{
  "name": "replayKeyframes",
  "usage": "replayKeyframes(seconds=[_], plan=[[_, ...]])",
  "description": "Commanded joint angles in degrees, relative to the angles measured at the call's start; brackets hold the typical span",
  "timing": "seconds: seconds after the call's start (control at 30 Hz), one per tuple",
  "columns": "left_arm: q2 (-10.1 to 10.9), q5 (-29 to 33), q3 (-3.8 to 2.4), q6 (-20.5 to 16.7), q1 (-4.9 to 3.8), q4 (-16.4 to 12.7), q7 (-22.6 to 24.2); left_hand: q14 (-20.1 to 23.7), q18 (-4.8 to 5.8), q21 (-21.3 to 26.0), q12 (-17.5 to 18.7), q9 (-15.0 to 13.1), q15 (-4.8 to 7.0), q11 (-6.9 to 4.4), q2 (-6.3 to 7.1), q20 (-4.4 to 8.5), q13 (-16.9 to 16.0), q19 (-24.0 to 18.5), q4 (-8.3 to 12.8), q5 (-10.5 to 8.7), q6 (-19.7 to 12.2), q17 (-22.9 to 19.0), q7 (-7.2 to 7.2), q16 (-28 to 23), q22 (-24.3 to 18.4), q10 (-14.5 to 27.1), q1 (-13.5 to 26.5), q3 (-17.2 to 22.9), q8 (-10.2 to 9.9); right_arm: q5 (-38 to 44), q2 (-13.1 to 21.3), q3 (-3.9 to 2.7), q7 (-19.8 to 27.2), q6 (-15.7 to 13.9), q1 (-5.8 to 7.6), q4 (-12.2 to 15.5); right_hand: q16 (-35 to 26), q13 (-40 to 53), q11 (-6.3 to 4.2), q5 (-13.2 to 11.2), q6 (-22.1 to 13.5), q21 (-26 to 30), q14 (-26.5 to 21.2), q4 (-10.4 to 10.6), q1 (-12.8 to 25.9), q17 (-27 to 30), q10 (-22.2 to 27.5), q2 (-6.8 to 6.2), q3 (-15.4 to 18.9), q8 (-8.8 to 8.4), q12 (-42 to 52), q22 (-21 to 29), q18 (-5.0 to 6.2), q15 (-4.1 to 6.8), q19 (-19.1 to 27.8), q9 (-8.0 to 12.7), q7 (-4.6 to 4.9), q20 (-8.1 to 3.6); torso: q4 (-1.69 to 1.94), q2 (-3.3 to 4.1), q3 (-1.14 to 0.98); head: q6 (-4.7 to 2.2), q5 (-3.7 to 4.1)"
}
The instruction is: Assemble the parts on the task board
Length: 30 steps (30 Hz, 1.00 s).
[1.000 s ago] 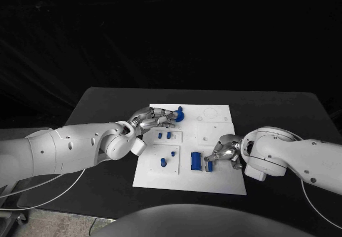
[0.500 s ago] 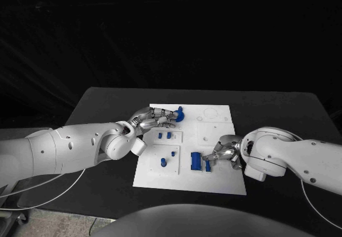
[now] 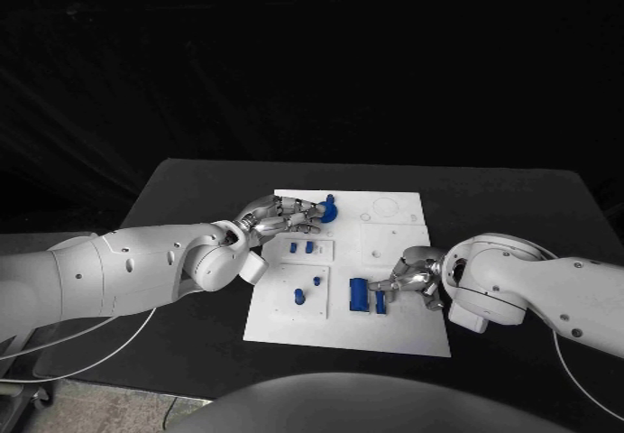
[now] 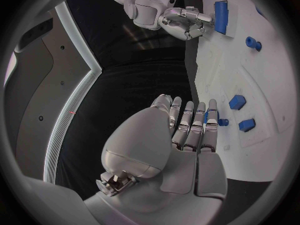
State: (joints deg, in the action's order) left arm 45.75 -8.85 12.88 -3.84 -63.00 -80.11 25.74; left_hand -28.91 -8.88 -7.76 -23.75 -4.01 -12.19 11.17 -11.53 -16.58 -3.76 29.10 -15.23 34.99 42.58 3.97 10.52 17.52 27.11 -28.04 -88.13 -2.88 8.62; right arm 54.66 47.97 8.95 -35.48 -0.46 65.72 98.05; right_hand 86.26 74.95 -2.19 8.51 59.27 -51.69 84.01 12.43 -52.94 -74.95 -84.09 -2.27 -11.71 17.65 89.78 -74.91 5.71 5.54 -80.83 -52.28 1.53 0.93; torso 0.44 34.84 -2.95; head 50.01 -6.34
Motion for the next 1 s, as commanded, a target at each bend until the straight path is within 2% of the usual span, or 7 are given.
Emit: replayKeyframes(seconds=[0.03, 0.33, 0.5, 0.63, 0.77, 0.87, 1.0], plan=[[0.2, -0.3, -0.03, 0.8, 0.06, -0.5, 0.7, -0.4, 0.47, -0.4, 0.0, -0.1, 0.03, 0.05, 0.16, 0.05, 0.0, 0.3, 0.1, 0.22, 0.3, 0.1, 0.12, 0.4, -0.1, -0.4, -0.5, 0.3, 0.2, 1.6, 1.1, -0.07, 2.6, -4.0, 0.25, 1.2, 0.2, 15.1, -0.16, 0.0, 0.6, -0.2, 4.8, 0.1, -0.3, -9.2, -5.9, 0.23, 0.5, 0.77, 0.2, -6.2, 0.89, 0.11, -0.3, -0.5, -0.07, -0.08, 0.01, 0.00, -0.01, -0.01, -0.12], [2.9, -3.0, -0.17, -1.0, -0.32, -5.2, 1.9, -0.4, 0.61, -0.4, 0.1, -0.1, -0.13, 0.34, 0.77, 0.05, 0.0, 0.3, 0.4, 0.44, 0.4, 0.0, 0.23, 0.4, -0.1, -0.6, -0.8, 0.8, 0.2, -0.7, 6.3, -0.21, 12.2, -20.0, 3.57, 5.2, -3.1, 15.1, -1.40, 1.0, 1.9, 6.0, 3.7, 3.8, 0.8, -4.3, -5.9, 0.86, 3.4, 6.90, 0.2, -4.6, 1.82, 1.08, 0.9, -5.0, -1.56, -0.92, -0.06, -0.24, -0.02, -0.01, -0.30], [3.8, -4.5, -0.27, -3.2, -1.35, -6.9, 4.1, 0.5, 0.40, -0.4, 0.5, 0.0, 0.52, 0.19, 1.31, 0.14, 0.0, 0.1, -1.5, -2.15, 0.4, -0.1, 0.22, -0.1, -0.4, -0.5, 2.5, -0.3, 0.3, -12.2, 8.0, -0.22, 22.9, -31.5, 5.85, 5.0, -19.6, 10.8, -0.82, 12.5, -0.1, 29.3, -1.9, 4.1, 7.5, 15.0, -1.8, 3.80, 8.6, 8.24, -4.4, 3.6, 4.33, 0.78, 7.6, -6.2, -1.08, -0.20, -0.29, -0.90, -0.10, -0.01, -0.63], [4.1, -4.4, -0.30, -5.8, -1.78, -7.6, 7.0, 4.3, -0.01, 0.2, 0.9, 0.0, 2.03, -0.92, 1.53, 0.26, 0.0, -1.0, -1.6, -3.33, 0.1, -0.4, -0.50, -2.0, -1.0, 0.4, 6.1, -2.3, 0.2, -25.5, 8.1, -0.17, 33.6, -31.7, 6.67, 3.3, -53.6, -20.7, 3.83, 12.5, -3.3, 42.8, -17.5, 4.3, 5.4, 42.7, 29.2, 6.42, 10.5, 5.85, -43.5, 14.1, 3.29, -5.24, 17.8, -3.5, 2.73, 4.34, -0.57, -1.24, -0.10, -0.01, -0.38], [4.4, -4.4, -0.31, -8.8, -1.95, -8.2, 10.0, 11.5, -0.87, 2.1, 2.3, 0.0, 3.58, -2.49, 1.87, 1.13, 0.2, -4.6, -1.6, -5.00, -0.7, -1.1, -1.41, -5.8, -2.2, 3.7, 9.0, -4.8, -0.1, -34.8, 7.8, 0.00, 43.1, -24.9, 6.84, 0.9, -71.0, -33.8, 10.53, 8.9, -11.0, 47.4, -30.5, 4.4, 4.1, 53.2, 39.8, 7.74, 13.5, -0.28, -59.2, 25.6, 1.84, -13.08, 30.8, 3.5, 8.48, 9.69, -0.81, -0.98, -0.20, -0.01, -0.36], [4.1, -5.1, -0.30, -10.6, -1.97, -8.0, 11.4, 19.8, -1.02, 4.0, 7.1, 0.4, 5.22, -4.58, 2.30, 2.06, 0.8, -8.4, -1.6, -6.61, -4.3, -2.0, -2.88, -10.8, -3.3, 11.3, 9.9, -6.2, -1.4, -37.5, 7.3, 0.12, 48.1, -19.5, 6.21, -0.9, -79.4, -41.5, 16.59, 4.9, -17.9, 48.9, -42.9, 4.5, 3.5, 58.5, 50.4, 8.40, 15.2, -6.08, -68.9, 32.5, -0.77, -18.10, 43.3, 9.4, 6.19, 12.85, -0.84, -0.89, -0.34, -0.01, -0.43], [3.7, -6.3, -0.29, -12.4, -1.98, -8.0, 11.5, 28.8, 0.71, 5.5, 14.8, 1.4, 6.87, -10.36, 2.62, 2.04, 1.9, -22.2, -1.6, -8.81, -16.8, -3.9, -7.62, -17.5, -13.9, 21.6, 11.5, -8.3, -5.4, -39.0, 6.9, 0.18, 52.3, -14.1, 5.27, -2.6, -82.6, -50.1, 13.44, 0.5, -25.9, 49.5, -67.1, 4.3, 2.8, 67.8, 63.6, 8.93, 17.7, -12.37, -77.5, 55.7, -1.47, -17.93, 68.7, 16.1, 1.57, 12.51, -0.66, -0.64, -0.44, -0.01, -0.27]])
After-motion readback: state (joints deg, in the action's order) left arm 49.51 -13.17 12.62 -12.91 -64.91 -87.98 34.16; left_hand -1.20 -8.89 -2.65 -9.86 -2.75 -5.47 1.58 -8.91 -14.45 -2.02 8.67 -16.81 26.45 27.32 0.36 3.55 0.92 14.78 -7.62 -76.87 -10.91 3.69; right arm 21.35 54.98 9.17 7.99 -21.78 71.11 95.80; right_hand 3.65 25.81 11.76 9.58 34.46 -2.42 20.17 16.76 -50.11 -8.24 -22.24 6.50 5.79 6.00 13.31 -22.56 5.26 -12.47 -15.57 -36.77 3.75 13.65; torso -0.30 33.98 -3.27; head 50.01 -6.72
